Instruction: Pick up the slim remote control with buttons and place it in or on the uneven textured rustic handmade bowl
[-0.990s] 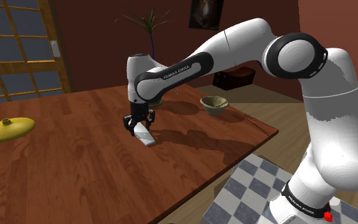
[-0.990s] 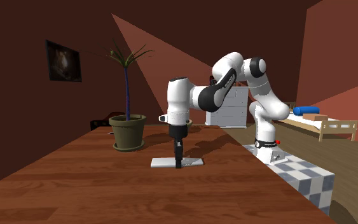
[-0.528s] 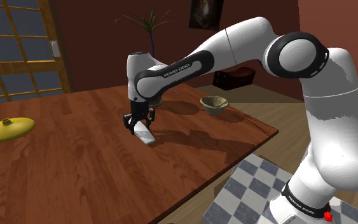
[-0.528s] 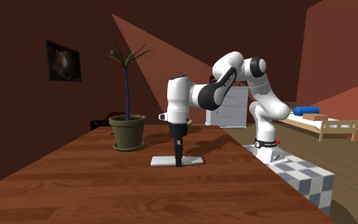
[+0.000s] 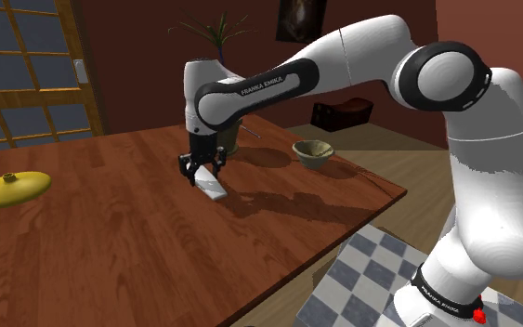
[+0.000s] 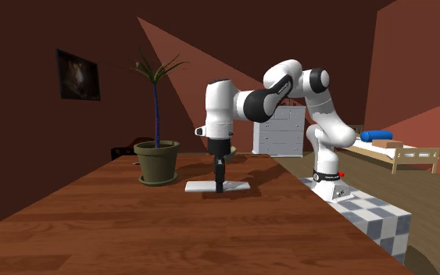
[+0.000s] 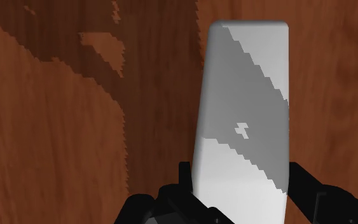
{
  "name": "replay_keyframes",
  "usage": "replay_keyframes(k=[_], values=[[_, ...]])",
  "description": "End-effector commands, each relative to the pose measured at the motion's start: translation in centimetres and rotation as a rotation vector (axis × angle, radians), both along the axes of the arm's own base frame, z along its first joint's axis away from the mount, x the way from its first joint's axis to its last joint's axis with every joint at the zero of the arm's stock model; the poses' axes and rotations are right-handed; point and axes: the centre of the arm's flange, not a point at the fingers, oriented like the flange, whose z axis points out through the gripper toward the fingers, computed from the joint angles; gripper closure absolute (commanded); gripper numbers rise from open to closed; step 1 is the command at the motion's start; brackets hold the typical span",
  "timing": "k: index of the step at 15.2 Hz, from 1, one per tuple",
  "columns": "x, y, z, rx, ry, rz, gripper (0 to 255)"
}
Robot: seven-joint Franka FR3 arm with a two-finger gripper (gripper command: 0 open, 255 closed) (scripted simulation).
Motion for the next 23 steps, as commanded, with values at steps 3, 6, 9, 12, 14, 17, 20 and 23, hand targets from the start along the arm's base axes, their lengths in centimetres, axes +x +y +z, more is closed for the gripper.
replay_keyframes(k=[3,6,9,12,14,17,20,23], values=[[0.0,-0.1,2.2,0.0,0.0,0.0,255],[0.0,-0.1,3.7,0.0,0.0,0.0,255],[0.0,-0.1,5.3,0.0,0.0,0.0,255],[0.0,-0.1,6.9,0.0,0.0,0.0,255],[0.0,-0.1,8.0,0.0,0.0,0.0,255],[0.0,-0.1,9.6,0.0,0.0,0.0,255],[0.0,-0.1,11.1,0.0,0.0,0.0,255],[0.0,-0.1,12.4,0.0,0.0,0.0,255]])
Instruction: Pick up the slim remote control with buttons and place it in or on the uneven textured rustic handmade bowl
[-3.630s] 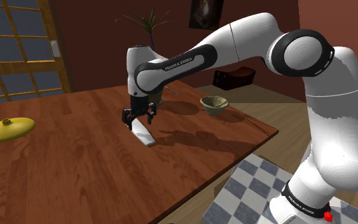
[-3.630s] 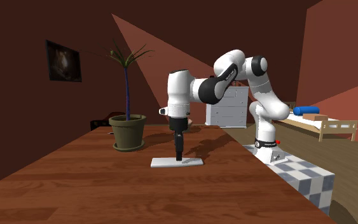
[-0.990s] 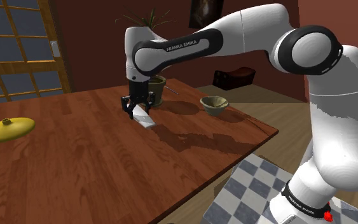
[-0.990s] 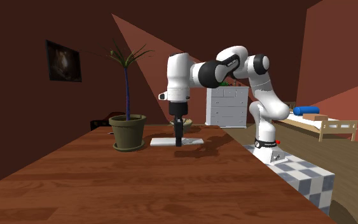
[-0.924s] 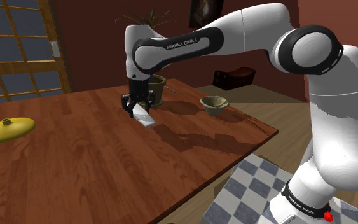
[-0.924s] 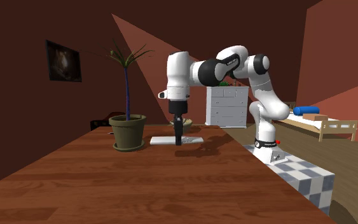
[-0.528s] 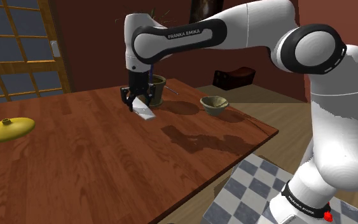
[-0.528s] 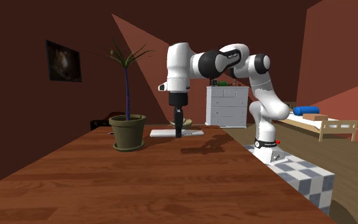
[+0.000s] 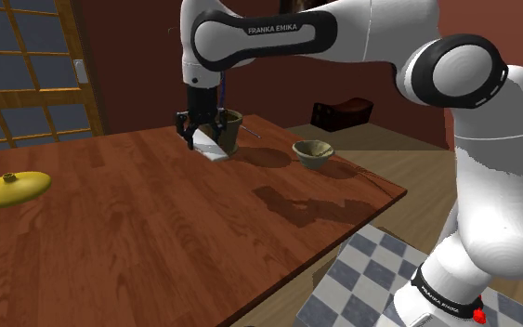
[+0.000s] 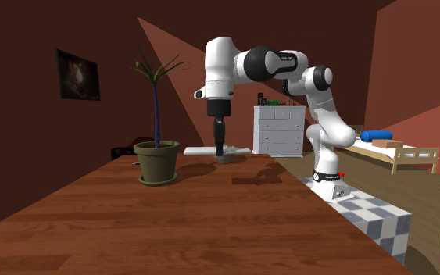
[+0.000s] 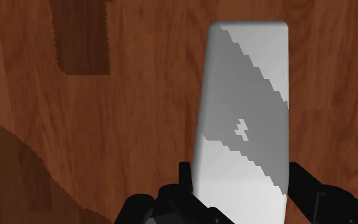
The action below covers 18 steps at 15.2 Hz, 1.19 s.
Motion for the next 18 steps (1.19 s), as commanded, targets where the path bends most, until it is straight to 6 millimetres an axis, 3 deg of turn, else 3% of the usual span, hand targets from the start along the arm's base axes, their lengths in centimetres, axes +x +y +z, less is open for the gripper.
replay_keyframes(k=[1,18], values=[[-0.4,-1.3,0.3,0.0,0.0,0.0,255],[-6.5,-22.8,0.5,0.0,0.0,0.0,255]])
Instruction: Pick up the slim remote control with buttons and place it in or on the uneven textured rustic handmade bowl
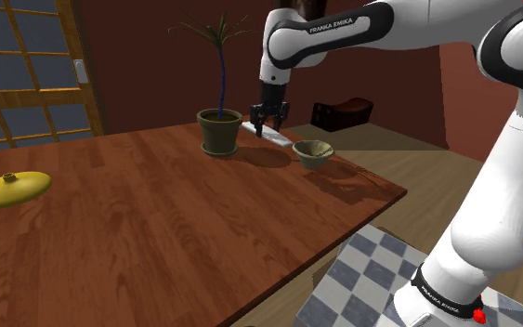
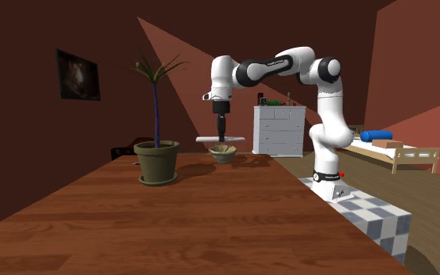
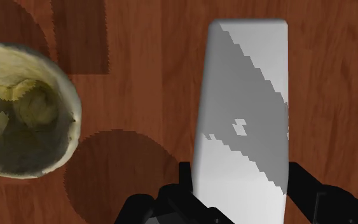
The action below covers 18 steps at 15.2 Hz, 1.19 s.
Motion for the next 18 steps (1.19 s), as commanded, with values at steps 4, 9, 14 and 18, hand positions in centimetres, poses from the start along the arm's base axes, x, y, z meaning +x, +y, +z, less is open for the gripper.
replay_keyframes(k=[4,9,14,18], values=[[-1.9,-6.5,0.1,0.0,-0.001,0.002,255],[-3.8,-12.8,0.2,0.0,-0.001,0.002,255],[-5.6,-19.1,0.2,0.0,-0.001,0.002,255],[-7.0,-24.3,0.2,0.0,-0.001,0.002,255]])
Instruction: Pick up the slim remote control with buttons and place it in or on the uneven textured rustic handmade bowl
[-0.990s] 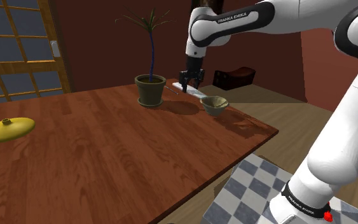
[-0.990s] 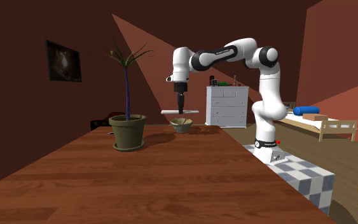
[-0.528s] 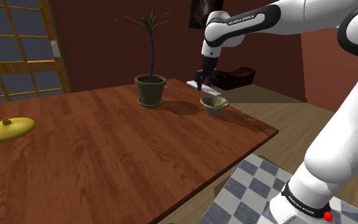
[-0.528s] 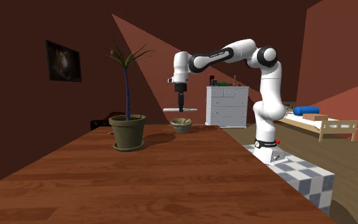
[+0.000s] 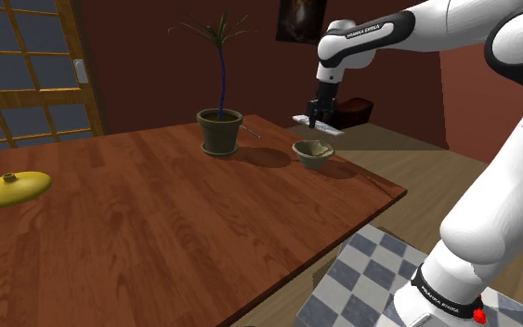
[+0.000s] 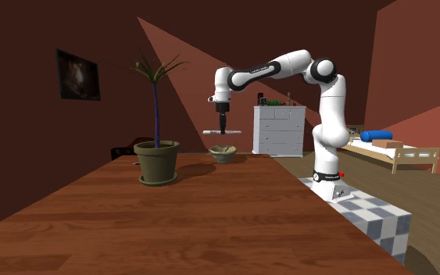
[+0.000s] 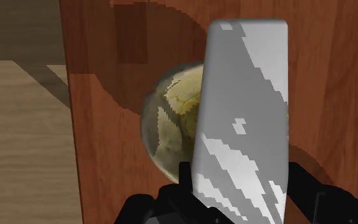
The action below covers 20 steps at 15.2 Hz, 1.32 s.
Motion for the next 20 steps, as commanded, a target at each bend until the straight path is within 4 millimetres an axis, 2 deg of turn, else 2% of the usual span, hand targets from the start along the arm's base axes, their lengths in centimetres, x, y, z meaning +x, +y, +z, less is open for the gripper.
replay_keyframes(k=[1,14,20], values=[[-0.6,-1.3,-0.3,0.0,0.0,0.001,255],[-0.6,-1.3,-7.0,0.0,0.0,0.001,255],[-0.6,-1.3,-7.0,0.0,0.0,0.001,255]])
